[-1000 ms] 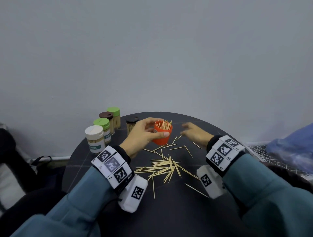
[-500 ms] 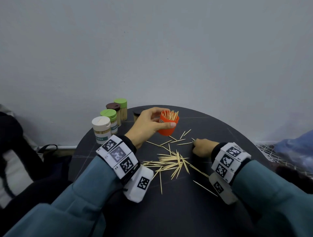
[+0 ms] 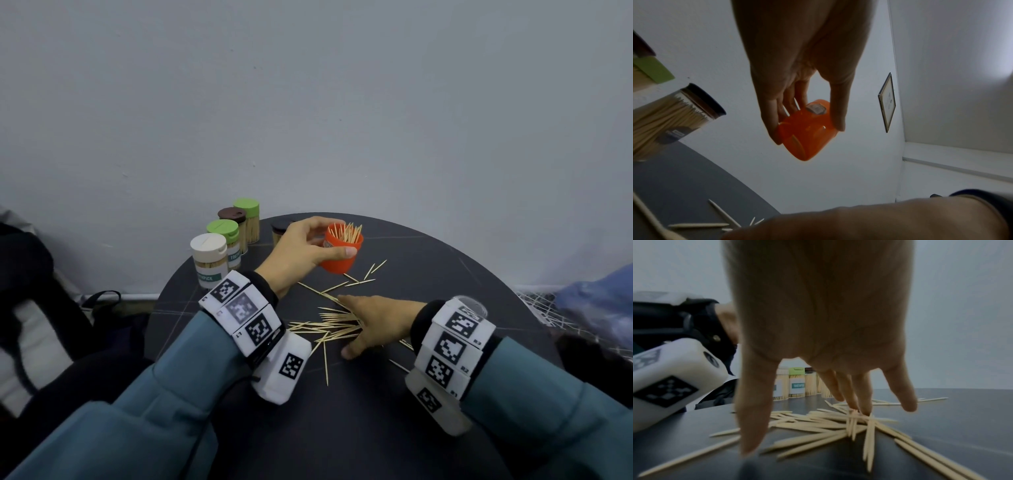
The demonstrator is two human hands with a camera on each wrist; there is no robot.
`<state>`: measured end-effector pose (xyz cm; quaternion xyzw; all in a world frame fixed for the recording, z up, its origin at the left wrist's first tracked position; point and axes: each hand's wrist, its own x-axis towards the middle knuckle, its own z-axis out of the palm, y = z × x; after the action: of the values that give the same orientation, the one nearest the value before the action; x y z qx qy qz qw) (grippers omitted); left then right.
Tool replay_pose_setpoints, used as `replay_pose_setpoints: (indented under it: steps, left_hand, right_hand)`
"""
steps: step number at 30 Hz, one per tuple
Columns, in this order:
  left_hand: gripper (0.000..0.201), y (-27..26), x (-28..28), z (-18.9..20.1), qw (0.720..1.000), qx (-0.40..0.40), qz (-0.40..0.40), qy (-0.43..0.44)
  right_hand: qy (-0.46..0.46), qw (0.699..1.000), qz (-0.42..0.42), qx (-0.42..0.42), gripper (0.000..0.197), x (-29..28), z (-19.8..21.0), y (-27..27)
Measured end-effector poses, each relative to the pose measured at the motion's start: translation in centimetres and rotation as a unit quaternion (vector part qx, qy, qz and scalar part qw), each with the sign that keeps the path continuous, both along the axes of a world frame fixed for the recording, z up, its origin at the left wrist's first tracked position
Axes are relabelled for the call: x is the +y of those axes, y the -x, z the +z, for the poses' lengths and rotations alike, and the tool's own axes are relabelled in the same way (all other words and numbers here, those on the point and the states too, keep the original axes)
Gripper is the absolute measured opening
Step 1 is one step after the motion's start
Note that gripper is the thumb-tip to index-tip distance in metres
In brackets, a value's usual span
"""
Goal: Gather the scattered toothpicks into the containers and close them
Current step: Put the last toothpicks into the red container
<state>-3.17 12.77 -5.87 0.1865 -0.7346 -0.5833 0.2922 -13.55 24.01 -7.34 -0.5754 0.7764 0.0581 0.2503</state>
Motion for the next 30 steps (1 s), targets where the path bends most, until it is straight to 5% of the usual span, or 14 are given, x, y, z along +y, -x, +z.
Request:
replay_pose_setpoints:
  steps: [5, 30]
  left_hand:
    - [0.051, -0.1, 0.0, 0.0, 1.000, 0.002, 0.003, -0.002]
    - [0.055, 0.1, -0.2, -0.3, 1.000, -0.006, 0.008, -0.007]
  right_hand:
    - [-0.022, 0.997, 0.051, 0.054, 0.100, -0.5, 0.5, -0.3]
    - [0.009, 0.968, 0.126, 0.219, 0.040, -3.2, -0.8, -1.5]
